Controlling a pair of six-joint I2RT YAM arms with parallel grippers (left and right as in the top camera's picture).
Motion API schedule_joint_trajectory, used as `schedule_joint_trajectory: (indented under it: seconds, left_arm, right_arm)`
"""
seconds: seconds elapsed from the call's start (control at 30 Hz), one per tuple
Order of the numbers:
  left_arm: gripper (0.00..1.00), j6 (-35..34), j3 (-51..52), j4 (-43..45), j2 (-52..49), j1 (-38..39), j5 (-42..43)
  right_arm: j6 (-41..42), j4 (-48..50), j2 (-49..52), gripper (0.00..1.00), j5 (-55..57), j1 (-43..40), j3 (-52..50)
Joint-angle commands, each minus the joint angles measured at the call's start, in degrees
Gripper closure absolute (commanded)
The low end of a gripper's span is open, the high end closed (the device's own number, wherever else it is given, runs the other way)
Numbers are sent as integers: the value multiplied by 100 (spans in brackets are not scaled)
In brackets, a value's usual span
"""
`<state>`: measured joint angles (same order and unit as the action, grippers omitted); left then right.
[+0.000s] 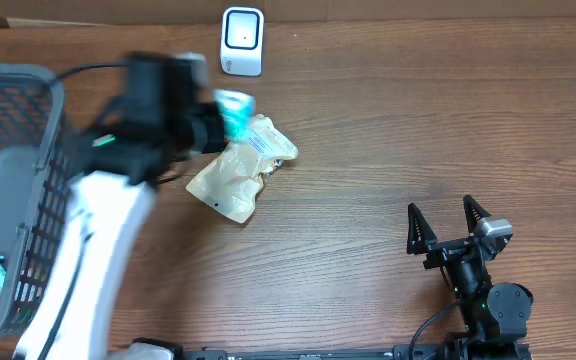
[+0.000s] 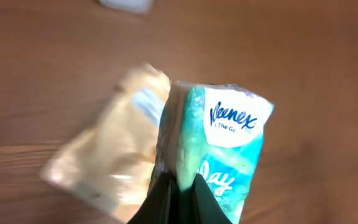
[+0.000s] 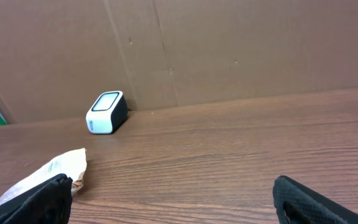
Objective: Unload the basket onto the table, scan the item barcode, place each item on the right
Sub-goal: 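Carry the tissue pack out and drop it right of the beige bag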
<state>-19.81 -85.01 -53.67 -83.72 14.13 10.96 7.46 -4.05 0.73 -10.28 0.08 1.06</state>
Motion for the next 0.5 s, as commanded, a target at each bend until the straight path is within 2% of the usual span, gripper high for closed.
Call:
schedule_joint_trajectory:
  seconds: [0.0,0.2,0.47]
  left_arm:
    - [96,-302,136,282,-820,782,-20]
    - [96,-675,136,979,-2100,1611,15]
    - [96,-730,136,1864,-3014,2380,22]
  right_arm:
    - [-2,31,-35,0,-31,-15,-59]
    - [-2,33,-35,0,-31,-15,-59]
    - [-2,33,-35,0,-31,-15,-59]
